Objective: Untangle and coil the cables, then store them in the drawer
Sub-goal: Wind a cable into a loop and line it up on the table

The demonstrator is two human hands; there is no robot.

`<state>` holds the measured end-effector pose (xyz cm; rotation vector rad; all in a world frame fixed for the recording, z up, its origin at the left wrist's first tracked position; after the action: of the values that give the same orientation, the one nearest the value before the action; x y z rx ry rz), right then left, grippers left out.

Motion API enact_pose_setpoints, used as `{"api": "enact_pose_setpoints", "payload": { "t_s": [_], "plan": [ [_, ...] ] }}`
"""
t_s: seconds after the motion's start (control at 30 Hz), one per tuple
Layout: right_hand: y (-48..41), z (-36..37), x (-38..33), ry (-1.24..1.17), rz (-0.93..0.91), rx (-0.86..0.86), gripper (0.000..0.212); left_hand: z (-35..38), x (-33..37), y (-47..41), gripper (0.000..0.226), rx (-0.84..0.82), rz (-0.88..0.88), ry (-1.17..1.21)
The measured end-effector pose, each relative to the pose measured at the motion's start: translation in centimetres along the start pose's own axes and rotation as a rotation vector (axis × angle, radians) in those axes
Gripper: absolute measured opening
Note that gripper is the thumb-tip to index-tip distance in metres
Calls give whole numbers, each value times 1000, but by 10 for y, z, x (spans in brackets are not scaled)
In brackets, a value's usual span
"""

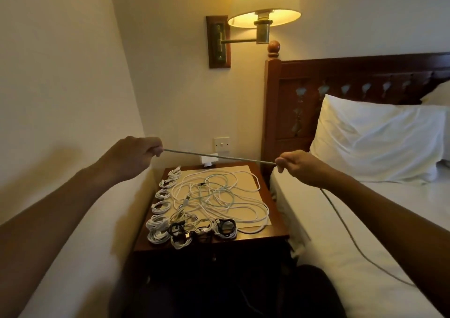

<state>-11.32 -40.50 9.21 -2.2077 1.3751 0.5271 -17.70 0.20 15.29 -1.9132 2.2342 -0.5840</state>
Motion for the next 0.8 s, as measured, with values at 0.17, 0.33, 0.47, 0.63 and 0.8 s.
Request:
{"api": "enact_pose_setpoints", "payload": {
  "t_s": [0.17,0.33,0.47,0.63,0.8],
  "plan": [
    [36,22,95,179,224,-1,36,30,-56,18,22,142,-330,-26],
    [56,44,112,433,436,-417,25,45,-12,15,28,136,-367,236],
    [47,53,24,182,207,-420,69,54,68,20,38,-135,-198,575],
    [34,83,-80,-420,-137,-270,37,64,110,29,33,-329,-58,958],
    [25,79,-66,-398,-212,-20,30,72,85,73,31,-702,-160,1171]
  ]
}}
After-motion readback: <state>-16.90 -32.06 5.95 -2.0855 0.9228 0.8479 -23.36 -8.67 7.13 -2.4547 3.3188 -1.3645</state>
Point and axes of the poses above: each hand's wrist, its own y-axis away from the middle knuckle, its own z-axis out of the palm, x = y × z, the point moved 2 cm from there along -y, towards the middle knuckle, and after that the axes turned 1 degree about -x, right-handed, at the moved point
